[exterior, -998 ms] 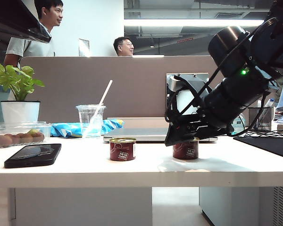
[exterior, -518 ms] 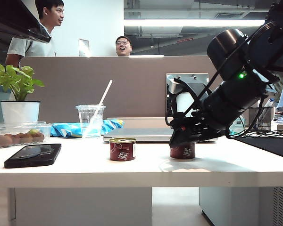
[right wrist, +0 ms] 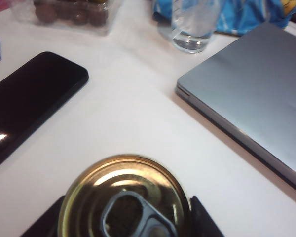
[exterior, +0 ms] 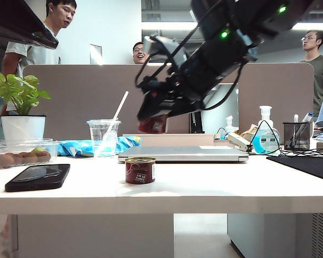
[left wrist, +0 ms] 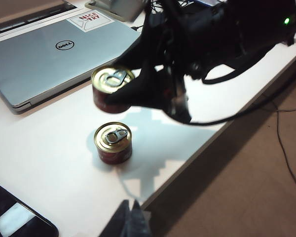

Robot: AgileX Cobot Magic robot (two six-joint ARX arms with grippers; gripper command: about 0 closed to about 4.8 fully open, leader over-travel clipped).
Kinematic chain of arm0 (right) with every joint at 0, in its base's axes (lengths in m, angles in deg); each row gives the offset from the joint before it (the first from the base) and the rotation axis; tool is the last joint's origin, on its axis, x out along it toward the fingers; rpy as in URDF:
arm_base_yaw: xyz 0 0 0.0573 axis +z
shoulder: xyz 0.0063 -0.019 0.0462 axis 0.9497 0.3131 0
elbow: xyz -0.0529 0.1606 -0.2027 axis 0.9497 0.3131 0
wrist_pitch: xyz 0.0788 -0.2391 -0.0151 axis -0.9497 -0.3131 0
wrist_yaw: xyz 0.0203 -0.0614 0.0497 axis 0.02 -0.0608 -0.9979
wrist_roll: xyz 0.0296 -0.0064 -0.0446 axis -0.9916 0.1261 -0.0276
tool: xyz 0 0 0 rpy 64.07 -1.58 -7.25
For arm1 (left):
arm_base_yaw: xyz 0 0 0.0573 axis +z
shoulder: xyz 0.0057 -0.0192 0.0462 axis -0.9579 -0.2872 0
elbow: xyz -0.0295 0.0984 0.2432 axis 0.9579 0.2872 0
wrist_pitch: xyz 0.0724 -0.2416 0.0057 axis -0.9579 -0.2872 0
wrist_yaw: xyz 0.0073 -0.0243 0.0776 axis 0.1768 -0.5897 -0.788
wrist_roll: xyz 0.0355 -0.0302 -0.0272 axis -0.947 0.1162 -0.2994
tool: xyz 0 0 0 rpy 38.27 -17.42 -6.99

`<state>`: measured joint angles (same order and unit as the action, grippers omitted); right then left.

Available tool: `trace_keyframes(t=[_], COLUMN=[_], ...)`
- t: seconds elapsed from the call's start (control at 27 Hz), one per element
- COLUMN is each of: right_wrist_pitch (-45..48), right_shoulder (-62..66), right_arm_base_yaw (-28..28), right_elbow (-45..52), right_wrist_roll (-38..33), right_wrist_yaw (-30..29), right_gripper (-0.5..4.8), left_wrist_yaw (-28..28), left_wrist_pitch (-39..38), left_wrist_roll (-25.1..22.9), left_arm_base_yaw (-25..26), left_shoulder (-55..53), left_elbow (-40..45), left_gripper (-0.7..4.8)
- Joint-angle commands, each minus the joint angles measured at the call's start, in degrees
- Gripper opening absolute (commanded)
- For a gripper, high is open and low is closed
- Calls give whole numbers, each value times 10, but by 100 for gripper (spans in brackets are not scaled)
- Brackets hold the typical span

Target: Stack a can of tomatoes on the right onto the can of tomatoes on the left.

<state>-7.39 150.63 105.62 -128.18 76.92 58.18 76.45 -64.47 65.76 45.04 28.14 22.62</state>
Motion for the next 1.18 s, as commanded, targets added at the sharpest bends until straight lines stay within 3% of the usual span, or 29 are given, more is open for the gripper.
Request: trace_keyframes(t=[0.04,0.3,0.59,0.85,1.18], right_wrist_pitch=[14,13,19,-3,-15], right_shoulder=[14,56,51,52,54], right_arm_base_yaw=[12,48,46,38,33], right_elbow=[-8,-7,-8,-7,-7], right_wrist_roll=[-1,-1,-1,0,-1], right_wrist_yaw=[-2,-2,4,47,21], right_gripper=[198,198,198,198,198], left_wrist_yaw=[1,1,1,1,1], left_wrist_pitch=[8,8,8,8,8], left_wrist_roll=[0,0,0,0,0], left_arm_base_yaw=[0,0,0,0,0], left_shoulder=[1,1,1,1,1], left_elbow=[-1,-1,-1,-1,-1], left_gripper=[-4,-4,-4,-4,-4])
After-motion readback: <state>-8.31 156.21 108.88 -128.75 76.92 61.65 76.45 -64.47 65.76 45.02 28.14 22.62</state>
